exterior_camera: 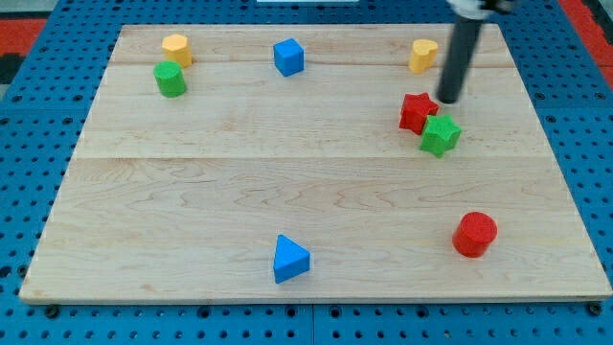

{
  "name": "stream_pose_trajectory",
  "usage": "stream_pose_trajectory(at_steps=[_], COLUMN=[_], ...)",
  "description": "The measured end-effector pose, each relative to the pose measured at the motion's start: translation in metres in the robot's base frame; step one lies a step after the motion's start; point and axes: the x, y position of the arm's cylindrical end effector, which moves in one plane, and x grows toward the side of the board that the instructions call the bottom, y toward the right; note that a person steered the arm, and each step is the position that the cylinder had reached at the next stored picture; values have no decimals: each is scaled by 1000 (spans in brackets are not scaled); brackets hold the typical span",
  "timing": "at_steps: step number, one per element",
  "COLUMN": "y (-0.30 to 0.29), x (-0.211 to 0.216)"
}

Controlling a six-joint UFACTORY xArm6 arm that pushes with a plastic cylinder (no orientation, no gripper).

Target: Slide the green star towards the center left

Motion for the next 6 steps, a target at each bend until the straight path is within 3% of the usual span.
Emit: stream_pose_trajectory(at_steps=[1, 3, 4, 5, 6], y=[6, -197, -134, -94, -190], x=[49, 59, 65, 97, 102])
